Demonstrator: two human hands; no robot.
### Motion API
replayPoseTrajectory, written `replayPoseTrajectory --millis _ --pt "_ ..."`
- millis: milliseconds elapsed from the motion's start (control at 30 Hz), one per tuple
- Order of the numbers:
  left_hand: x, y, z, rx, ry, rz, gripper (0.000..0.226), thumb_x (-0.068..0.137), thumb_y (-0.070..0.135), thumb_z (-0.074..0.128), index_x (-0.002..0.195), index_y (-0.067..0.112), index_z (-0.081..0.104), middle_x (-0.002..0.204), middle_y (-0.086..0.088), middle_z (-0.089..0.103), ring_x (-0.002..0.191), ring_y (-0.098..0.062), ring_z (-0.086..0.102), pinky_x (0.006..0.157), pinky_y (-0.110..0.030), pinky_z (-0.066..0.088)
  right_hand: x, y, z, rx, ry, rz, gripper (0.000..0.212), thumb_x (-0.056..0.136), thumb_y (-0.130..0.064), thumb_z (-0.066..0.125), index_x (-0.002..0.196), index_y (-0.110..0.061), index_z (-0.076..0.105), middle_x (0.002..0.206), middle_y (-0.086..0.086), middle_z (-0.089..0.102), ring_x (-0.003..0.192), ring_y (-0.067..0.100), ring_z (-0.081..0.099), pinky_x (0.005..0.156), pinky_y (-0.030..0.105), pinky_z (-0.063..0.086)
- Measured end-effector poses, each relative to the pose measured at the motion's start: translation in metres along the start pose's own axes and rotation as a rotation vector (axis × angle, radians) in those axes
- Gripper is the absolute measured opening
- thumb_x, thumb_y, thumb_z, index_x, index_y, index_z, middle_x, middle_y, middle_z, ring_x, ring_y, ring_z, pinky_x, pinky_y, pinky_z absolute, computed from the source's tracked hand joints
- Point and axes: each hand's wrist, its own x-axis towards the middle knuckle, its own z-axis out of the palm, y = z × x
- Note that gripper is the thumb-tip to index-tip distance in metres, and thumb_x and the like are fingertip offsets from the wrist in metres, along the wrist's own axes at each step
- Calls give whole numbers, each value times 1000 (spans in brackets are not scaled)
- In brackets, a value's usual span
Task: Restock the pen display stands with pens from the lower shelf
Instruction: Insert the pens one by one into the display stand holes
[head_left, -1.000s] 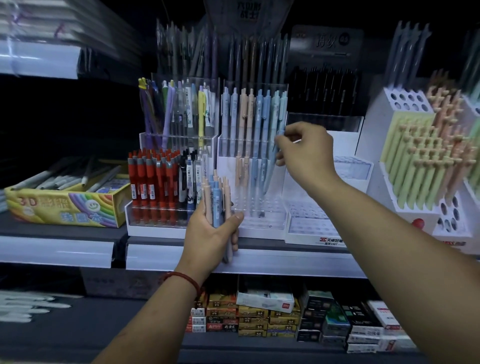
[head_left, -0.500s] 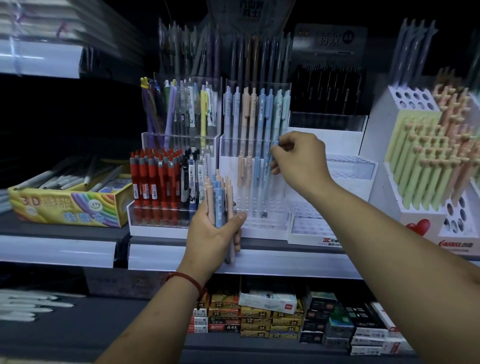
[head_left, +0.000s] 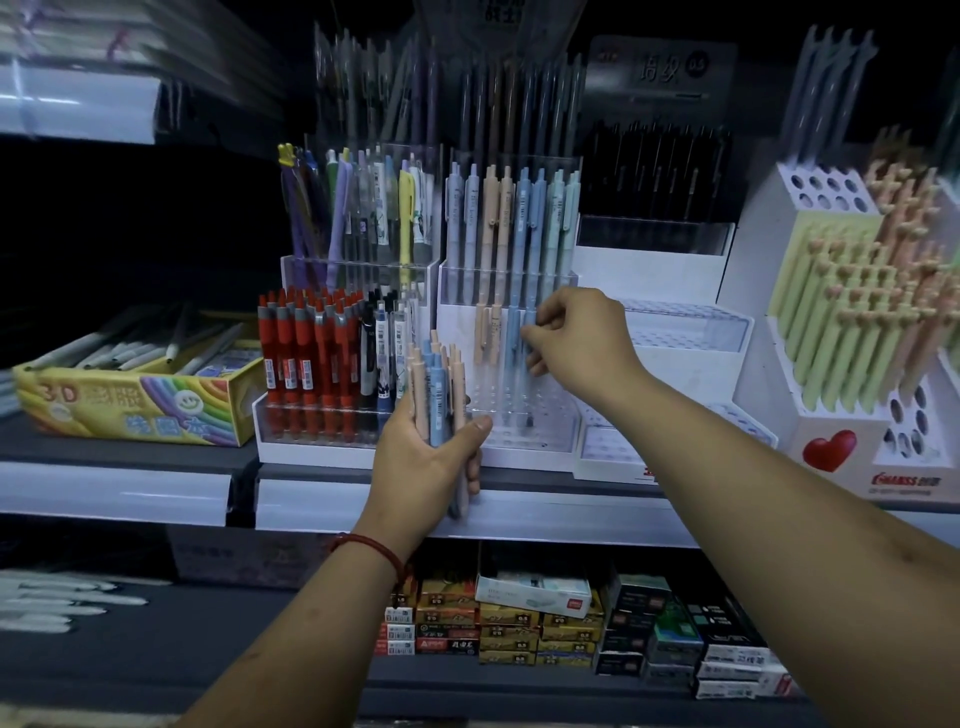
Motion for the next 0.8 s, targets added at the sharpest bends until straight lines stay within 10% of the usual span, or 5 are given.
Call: replayPoseTrajectory --millis 200,400,600,800 --pt "1 1 0 5 4 -10 21 93 10 75 98 17 56 58 -8 58 51 -29 54 53 -40 54 -29 -14 7 -44 141 -121 17 95 -22 67 107 -13 60 94 0 61 81 13 57 67 26 42" --pt "-1 8 0 84 -3 49 19 95 9 71 108 10 57 57 -11 62 47 -35 58 46 -39 52 -59 -45 7 318 -310 -247 16 89 -24 79 89 -10 72 75 1 67 58 7 60 54 17 46" --pt "-2 8 1 133 20 61 22 94 4 70 99 20 56 57 -5 63 48 -31 59 45 -38 52 -58 -52 12 251 -352 -169 18 87 -12 80 90 -2 65 67 9 64 47 13 63 49 25 53" --pt "-1 8 1 98 15 31 27 93 7 74 104 -7 55 59 -16 59 45 -31 57 44 -37 52 -54 -54 5 349 -271 -165 11 91 -7 74 87 -2 65 69 13 64 52 20 63 49 29 50"
